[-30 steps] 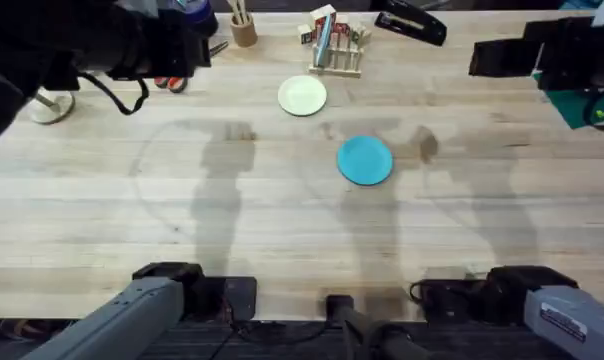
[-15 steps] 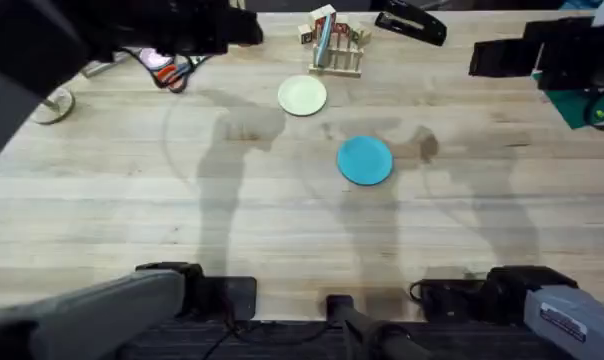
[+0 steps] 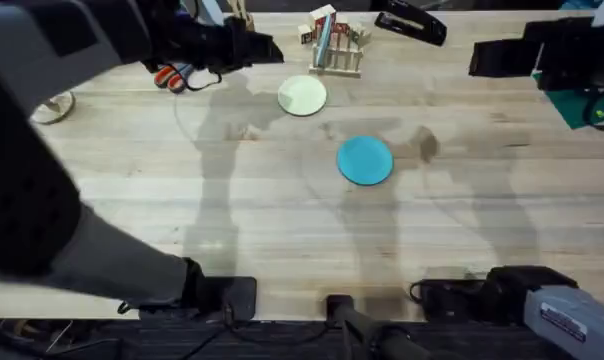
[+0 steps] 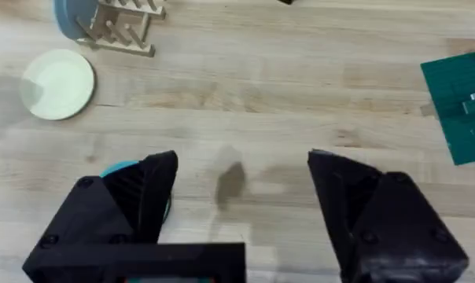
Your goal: Pick up the plates from the table one by one and place each into a slot on the dish rack.
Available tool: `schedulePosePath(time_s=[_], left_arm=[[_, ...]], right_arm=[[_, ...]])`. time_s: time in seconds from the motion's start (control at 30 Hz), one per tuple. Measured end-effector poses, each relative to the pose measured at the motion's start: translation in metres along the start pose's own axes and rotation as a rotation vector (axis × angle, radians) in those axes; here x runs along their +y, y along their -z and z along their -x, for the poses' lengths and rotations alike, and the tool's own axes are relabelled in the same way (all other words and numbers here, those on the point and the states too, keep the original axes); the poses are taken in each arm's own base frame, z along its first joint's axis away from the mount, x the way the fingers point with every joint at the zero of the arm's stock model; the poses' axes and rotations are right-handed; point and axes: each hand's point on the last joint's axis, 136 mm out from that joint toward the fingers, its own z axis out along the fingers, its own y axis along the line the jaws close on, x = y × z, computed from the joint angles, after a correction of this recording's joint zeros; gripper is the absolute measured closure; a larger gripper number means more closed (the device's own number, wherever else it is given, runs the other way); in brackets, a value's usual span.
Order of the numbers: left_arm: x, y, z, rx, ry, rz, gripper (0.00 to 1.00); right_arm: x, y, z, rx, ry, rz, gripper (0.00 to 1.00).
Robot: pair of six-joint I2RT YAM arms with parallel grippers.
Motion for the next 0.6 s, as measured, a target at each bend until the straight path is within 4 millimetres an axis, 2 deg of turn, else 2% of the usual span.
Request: schedulePosePath(time_s=[0.27,0.6], left_arm=[[0.026,-0.029,-0.015,0.037,0.058,-0.065,0.961],[0.050,-0.051,-0.038,0.089,0.138,-0.083,0.961]], right_arm=[[0.000,0.000,0.000,0.000,0.000,0.000,0.005],[0.000,0.000,0.000,-0.001,0.000,0.000,0.006]])
